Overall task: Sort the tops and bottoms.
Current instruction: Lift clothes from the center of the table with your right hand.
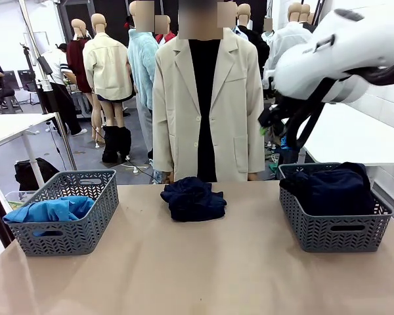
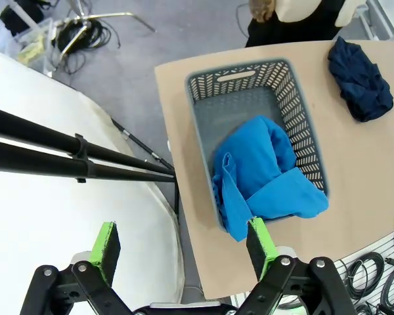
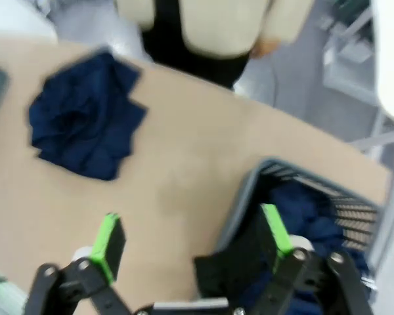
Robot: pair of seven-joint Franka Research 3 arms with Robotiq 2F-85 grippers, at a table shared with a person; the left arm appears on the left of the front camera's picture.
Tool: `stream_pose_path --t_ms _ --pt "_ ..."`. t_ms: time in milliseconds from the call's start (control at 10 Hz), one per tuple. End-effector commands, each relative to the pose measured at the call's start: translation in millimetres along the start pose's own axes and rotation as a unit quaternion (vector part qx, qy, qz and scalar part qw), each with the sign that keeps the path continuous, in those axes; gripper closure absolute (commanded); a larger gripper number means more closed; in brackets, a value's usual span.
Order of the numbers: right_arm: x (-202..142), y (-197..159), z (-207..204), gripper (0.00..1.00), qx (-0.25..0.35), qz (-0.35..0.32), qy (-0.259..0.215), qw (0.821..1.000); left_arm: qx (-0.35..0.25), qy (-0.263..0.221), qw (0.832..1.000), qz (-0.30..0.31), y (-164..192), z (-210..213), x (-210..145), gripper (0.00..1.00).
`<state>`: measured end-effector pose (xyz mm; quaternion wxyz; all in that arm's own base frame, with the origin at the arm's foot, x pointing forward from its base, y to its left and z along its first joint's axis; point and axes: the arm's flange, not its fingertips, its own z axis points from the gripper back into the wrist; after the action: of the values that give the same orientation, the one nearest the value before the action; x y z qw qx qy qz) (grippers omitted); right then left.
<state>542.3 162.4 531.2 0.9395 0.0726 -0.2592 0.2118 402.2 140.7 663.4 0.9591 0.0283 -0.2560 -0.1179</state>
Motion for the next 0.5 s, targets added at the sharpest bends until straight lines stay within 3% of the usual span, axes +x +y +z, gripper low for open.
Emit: stream_pose_path --t_ms 0,100,200,400 --pt "-9 42 -27 0.00 -0.026 0.044 0.063 0.997 -0.003 0.004 1.000 0.006 1 3 2 0.00" --pt "-13 62 -35 0.00 -0.039 0.072 0.077 0.994 -0.003 0.004 1.000 0.006 1 3 2 0.00" --pt "-8 27 -22 0.00 -0.002 0.023 0.034 0.999 -0.003 0.004 1.000 0.006 1 3 2 0.00" --pt "-8 27 -22 0.00 -0.002 0.023 0.034 0.999 -0.003 0.004 1.000 0.006 1 3 2 0.00"
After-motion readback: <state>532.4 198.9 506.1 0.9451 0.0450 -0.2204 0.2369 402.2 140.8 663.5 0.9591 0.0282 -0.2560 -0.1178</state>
